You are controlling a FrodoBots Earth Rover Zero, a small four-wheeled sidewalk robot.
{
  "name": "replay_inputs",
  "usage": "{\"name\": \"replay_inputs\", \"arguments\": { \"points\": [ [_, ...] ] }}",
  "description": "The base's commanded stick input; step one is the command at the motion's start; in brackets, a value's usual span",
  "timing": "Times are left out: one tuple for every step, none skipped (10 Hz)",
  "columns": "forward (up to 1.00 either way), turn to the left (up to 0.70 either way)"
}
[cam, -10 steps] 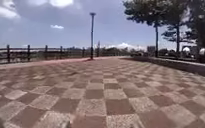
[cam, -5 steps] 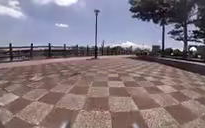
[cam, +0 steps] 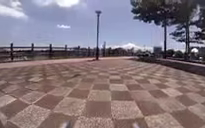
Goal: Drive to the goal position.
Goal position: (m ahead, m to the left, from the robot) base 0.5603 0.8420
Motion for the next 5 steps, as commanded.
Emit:
{"name": "replay_inputs", "arguments": {
  "points": [
    [0.00,0.45],
    [0.00,0.45],
    [0.00,0.45],
    [0.00,0.45],
    [0.00,0.45]
  ]
}}
